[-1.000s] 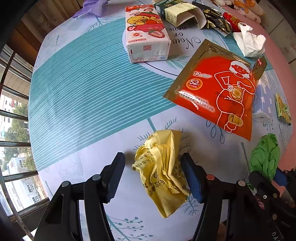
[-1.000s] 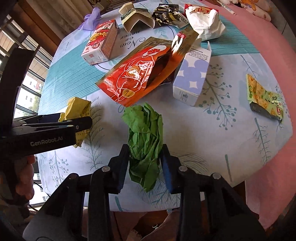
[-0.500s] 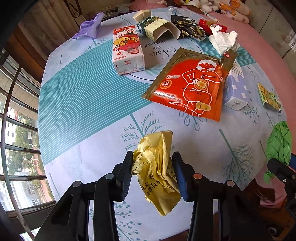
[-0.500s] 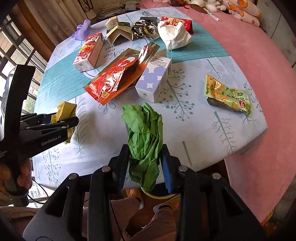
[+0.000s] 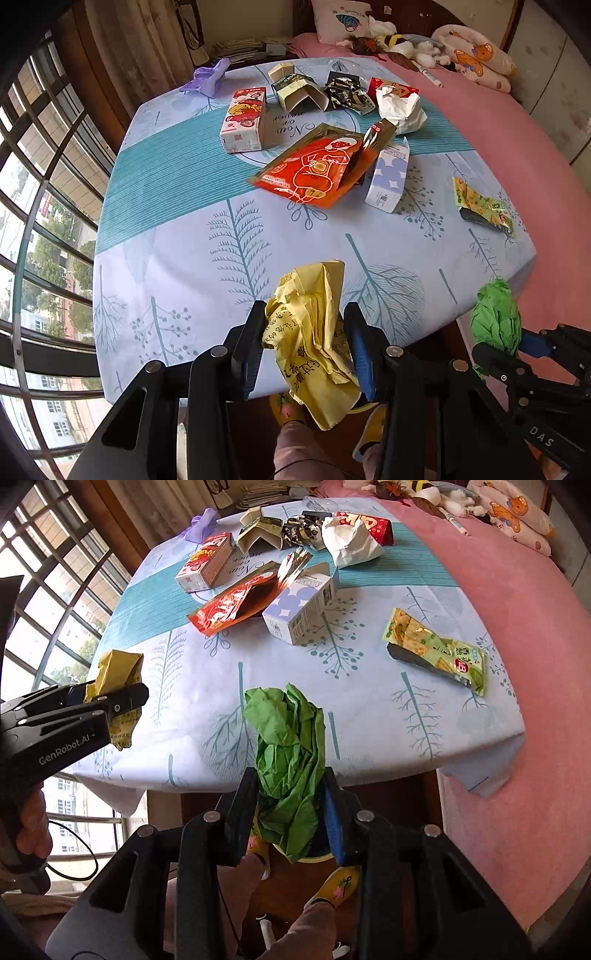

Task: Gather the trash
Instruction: 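Carry both papers over the bin and open both tools to drop them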

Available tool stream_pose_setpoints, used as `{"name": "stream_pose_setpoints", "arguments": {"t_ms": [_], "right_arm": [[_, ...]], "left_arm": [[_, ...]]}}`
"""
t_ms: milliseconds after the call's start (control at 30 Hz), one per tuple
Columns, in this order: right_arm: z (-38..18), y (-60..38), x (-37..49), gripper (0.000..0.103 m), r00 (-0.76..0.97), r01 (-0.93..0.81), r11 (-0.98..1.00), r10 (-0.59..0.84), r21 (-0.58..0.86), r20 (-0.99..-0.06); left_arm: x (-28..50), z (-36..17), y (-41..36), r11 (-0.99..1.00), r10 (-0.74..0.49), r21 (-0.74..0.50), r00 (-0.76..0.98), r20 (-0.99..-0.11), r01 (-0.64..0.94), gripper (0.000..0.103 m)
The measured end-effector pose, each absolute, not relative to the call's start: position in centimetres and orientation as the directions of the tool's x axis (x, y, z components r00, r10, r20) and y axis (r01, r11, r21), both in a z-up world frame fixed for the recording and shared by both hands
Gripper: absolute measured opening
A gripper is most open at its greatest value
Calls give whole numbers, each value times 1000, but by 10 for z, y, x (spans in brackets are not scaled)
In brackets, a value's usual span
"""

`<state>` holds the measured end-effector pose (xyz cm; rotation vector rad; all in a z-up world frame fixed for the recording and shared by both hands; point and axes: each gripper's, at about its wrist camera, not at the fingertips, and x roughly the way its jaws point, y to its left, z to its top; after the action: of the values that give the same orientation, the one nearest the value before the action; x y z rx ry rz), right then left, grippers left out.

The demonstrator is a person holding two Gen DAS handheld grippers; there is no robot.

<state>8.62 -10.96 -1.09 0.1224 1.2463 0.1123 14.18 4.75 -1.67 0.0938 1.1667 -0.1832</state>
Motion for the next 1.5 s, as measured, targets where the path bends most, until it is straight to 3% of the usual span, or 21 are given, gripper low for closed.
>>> {"name": "stream_pose_setpoints", "arguments": {"t_ms": [333,600,867,1200,1300,1367,1500], "right_arm": [[-45,-149,33,30,234,-151,966,243,211,-942],[-102,-165,4,30,152,-110,958,280,266,-948],[-188,-165,0,31,127,-34,960,280,278,-952],[-345,-169,10,32,131,96,961,247,260,-960],[-383,-167,12,36,129,96,963,240,253,-962],[-406,-165,13,47,120,96,959,253,265,-960],[-436,-168,17,69,138,111,953,265,281,-954]], "left_arm": [[59,-44,6,996,-15,17,368,-930,85,42],[32,-98,-8,997,13,34,296,-955,66,42],[28,-197,-10,998,-25,-9,246,-969,66,43],[43,-349,-11,998,-56,-47,200,-978,48,46],[48,-378,-9,996,-78,-69,189,-979,55,58],[52,-392,-8,997,-72,-62,193,-979,54,84],[55,-411,-1,997,-70,-61,182,-981,53,87]]}}
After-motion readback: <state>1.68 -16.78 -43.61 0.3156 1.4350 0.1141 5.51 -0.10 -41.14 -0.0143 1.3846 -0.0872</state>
